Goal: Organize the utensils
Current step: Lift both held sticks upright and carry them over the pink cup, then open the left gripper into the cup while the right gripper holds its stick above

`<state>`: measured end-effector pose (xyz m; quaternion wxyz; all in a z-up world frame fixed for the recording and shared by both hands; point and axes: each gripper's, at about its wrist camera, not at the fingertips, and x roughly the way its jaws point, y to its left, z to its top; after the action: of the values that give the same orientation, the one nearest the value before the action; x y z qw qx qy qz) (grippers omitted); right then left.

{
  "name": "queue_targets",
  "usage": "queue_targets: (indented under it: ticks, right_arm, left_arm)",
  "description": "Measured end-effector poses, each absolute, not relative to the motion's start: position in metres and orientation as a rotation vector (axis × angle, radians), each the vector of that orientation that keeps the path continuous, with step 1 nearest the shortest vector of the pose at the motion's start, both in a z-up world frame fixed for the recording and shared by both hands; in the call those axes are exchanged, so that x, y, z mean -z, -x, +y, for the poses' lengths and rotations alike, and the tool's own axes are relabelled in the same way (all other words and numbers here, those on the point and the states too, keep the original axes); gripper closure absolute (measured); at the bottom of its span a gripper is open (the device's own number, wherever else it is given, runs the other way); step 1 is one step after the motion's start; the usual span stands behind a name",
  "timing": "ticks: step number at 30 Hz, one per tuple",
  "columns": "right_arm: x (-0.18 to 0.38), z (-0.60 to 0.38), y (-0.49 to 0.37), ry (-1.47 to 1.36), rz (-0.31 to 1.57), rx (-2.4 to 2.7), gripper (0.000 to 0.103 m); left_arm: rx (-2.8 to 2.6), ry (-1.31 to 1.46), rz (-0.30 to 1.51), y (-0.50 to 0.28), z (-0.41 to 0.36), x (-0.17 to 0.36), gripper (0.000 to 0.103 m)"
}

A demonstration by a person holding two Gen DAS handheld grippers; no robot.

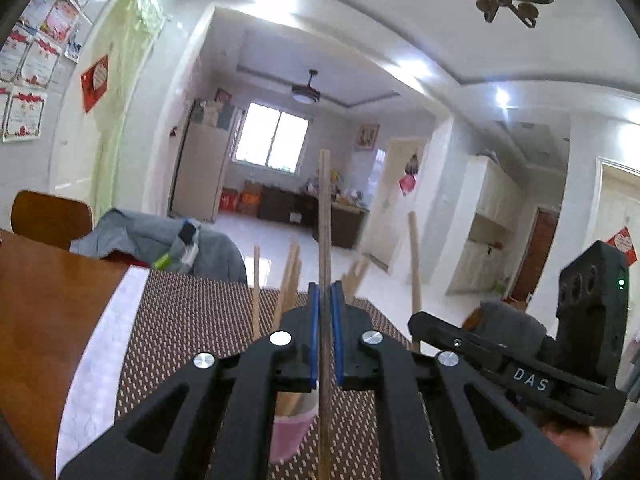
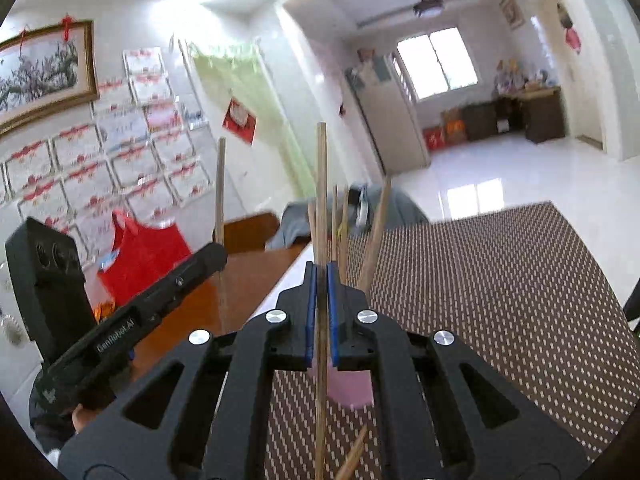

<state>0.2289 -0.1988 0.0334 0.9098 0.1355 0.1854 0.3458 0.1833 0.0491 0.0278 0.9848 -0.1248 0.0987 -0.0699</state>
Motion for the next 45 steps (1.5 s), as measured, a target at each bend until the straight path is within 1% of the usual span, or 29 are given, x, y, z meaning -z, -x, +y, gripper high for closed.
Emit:
queue_targets:
  ticks: [1,9,21,23,32,33,34,35,38,40,42,45]
  right_arm:
    - [-0.037,-0.182,-0.229,-0.284,0.358,-0.703,0.097]
    - [-0.063,-0.155,-0.238,-0.299,0.175,-0.657,0.097]
    - [-0.053,-0.146,-0.260,-0.346,0.082,-0.599,0.097]
    - [-0.050,-0.144,-0.262,-0.346,0.076,-0.591,0.097]
    - [-0.034,-0.133,-0.266,-0.323,0.108,-0.580,0.097]
    - [-0.032,-0.132,-0.265,-0.321,0.115,-0.580,0.097]
    - [-0.031,-0.132,-0.265,-0.318,0.117,-0.579,0.097]
    - [-0.030,-0.131,-0.264,-0.315,0.120,-0.578,0.097]
    - [-0.027,-0.131,-0.259,-0.310,0.131,-0.573,0.097]
    - [-0.025,-0.134,-0.257,-0.310,0.137,-0.570,0.097]
    - [-0.024,-0.135,-0.254,-0.314,0.144,-0.566,0.097]
    - [-0.022,-0.134,-0.250,-0.308,0.152,-0.563,0.097]
  left_arm:
    - [0.128,0.248,0.173,-0.187,0.049,-0.031,0.097]
    - [0.059,0.292,0.067,-0.206,0.058,-0.038,0.097]
    - [-0.050,0.261,-0.073,-0.229,0.063,-0.029,0.097]
    - [-0.064,0.237,-0.074,-0.231,0.060,-0.024,0.097]
    - [-0.028,0.202,0.040,-0.236,0.058,-0.004,0.096]
    - [-0.023,0.201,0.048,-0.236,0.058,-0.003,0.094]
    - [-0.010,0.200,0.071,-0.236,0.058,-0.004,0.083]
    - [-0.008,0.202,0.078,-0.236,0.058,-0.003,0.079]
    - [-0.006,0.205,0.102,-0.229,0.060,-0.005,0.077]
    - [-0.008,0.213,0.124,-0.225,0.062,-0.007,0.069]
    - [-0.010,0.218,0.146,-0.221,0.063,-0.009,0.065]
    - [-0.019,0.215,0.194,-0.215,0.067,-0.012,0.064]
